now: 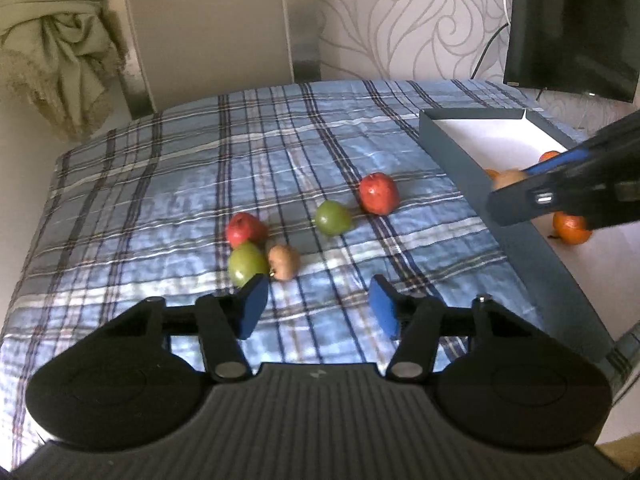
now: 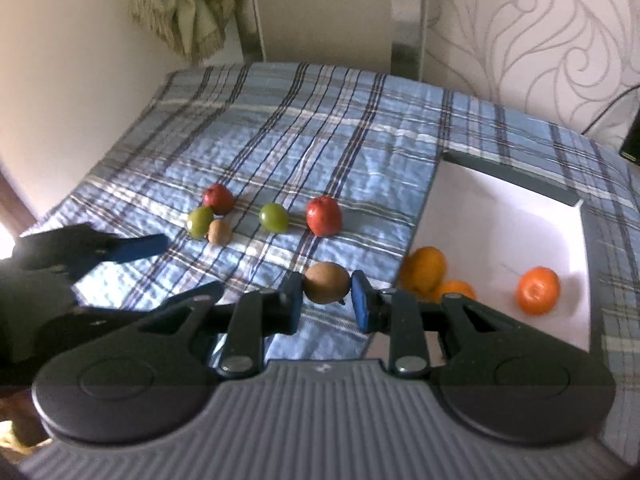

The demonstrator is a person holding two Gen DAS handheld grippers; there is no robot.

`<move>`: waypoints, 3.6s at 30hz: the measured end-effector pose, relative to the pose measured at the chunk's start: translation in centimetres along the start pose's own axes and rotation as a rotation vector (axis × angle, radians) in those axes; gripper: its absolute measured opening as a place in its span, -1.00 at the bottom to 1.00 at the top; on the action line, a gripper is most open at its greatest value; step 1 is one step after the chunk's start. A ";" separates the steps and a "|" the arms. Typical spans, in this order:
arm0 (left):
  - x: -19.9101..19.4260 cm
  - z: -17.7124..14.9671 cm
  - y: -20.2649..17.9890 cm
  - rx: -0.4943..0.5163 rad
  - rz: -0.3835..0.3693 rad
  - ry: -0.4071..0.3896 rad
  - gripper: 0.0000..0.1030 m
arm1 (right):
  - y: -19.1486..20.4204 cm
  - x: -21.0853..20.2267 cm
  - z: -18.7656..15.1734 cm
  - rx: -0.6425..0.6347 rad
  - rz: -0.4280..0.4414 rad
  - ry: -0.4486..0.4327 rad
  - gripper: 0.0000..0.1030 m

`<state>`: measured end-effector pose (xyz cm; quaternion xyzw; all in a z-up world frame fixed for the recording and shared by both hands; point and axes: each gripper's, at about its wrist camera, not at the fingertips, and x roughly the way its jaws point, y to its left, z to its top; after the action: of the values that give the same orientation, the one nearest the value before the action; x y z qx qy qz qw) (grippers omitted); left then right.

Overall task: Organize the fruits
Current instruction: 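Grasp a brown kiwi with the right tool while the left tool grasps another kiwi, then carry both held kiwis over the white box with both tools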

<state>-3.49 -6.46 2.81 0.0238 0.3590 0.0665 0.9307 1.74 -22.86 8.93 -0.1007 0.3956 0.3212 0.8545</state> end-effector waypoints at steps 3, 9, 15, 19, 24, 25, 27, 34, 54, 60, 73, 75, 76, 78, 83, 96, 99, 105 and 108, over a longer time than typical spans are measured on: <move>1.3 0.3 0.0 0.005 0.014 0.003 0.06 | 0.0 -1.2 -0.4 -0.001 0.004 -0.019 -0.44; 2.8 0.7 0.5 -0.009 0.043 0.005 0.02 | -0.1 -2.8 -0.8 -0.015 -0.002 -0.039 -0.44; 3.7 1.6 1.2 -0.036 0.047 -0.001 0.02 | -0.9 -3.4 -1.1 -0.012 -0.012 -0.051 -0.44; 4.8 2.1 1.6 -0.032 0.051 -0.004 -0.08 | -1.2 -3.6 -1.2 -0.011 -0.018 -0.056 -0.44; 5.1 1.6 2.9 -0.111 0.008 0.010 -0.51 | -1.5 -4.0 -1.3 -0.008 -0.021 -0.065 -0.44; 4.9 1.5 2.8 -0.110 0.010 0.010 -0.52 | -1.6 -4.0 -1.3 -0.006 -0.022 -0.066 -0.44; 4.5 1.2 2.6 -0.115 0.011 0.010 -0.52 | -1.8 -4.2 -1.4 0.002 -0.023 -0.068 -0.44; 2.4 -0.1 1.4 -0.128 -0.005 0.021 -0.52 | -1.7 -4.3 -1.9 0.004 -0.002 -0.067 -0.44; -2.8 0.4 -4.2 -0.044 -0.043 -0.031 -0.52 | -3.1 -6.0 -3.6 0.026 0.025 -0.104 -0.44; -3.4 1.5 -5.4 -0.034 -0.064 -0.051 -0.52 | -4.0 -7.4 -4.0 0.047 -0.004 -0.133 -0.44; -4.9 1.2 -8.1 -0.007 -0.126 -0.100 -0.52 | -5.2 -8.4 -5.5 0.061 -0.053 -0.115 -0.44; -5.0 1.5 -8.3 -0.001 -0.130 -0.108 -0.52 | -5.1 -8.6 -5.6 0.054 -0.057 -0.115 -0.44; -5.0 1.6 -8.5 0.003 -0.133 -0.111 -0.52 | -5.1 -8.6 -5.6 0.053 -0.059 -0.116 -0.44; -5.0 1.9 -8.7 0.014 -0.137 -0.111 -0.52 | -5.2 -8.8 -5.7 0.057 -0.060 -0.118 -0.44; -5.0 2.5 -9.5 0.054 -0.143 -0.105 -0.52 | -6.0 -9.1 -5.9 0.095 -0.065 -0.131 -0.44; -4.2 3.7 -11.6 0.105 -0.177 -0.103 -0.51 | -8.2 -9.4 -6.8 0.152 -0.107 -0.150 -0.44; -3.8 3.6 -12.0 0.094 -0.195 -0.102 -0.51 | -8.3 -9.3 -6.7 0.142 -0.116 -0.141 -0.44; -3.4 3.2 -13.0 0.092 -0.233 -0.106 -0.51 | -8.3 -9.2 -6.6 0.116 -0.137 -0.122 -0.44; -3.4 3.3 -13.3 0.098 -0.241 -0.107 -0.51 | -8.4 -9.3 -6.7 0.112 -0.142 -0.119 -0.44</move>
<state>-2.35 -20.14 6.27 0.0293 0.3119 -0.0646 0.9475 -1.50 -36.54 10.66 -0.0611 0.3532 0.2427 0.9014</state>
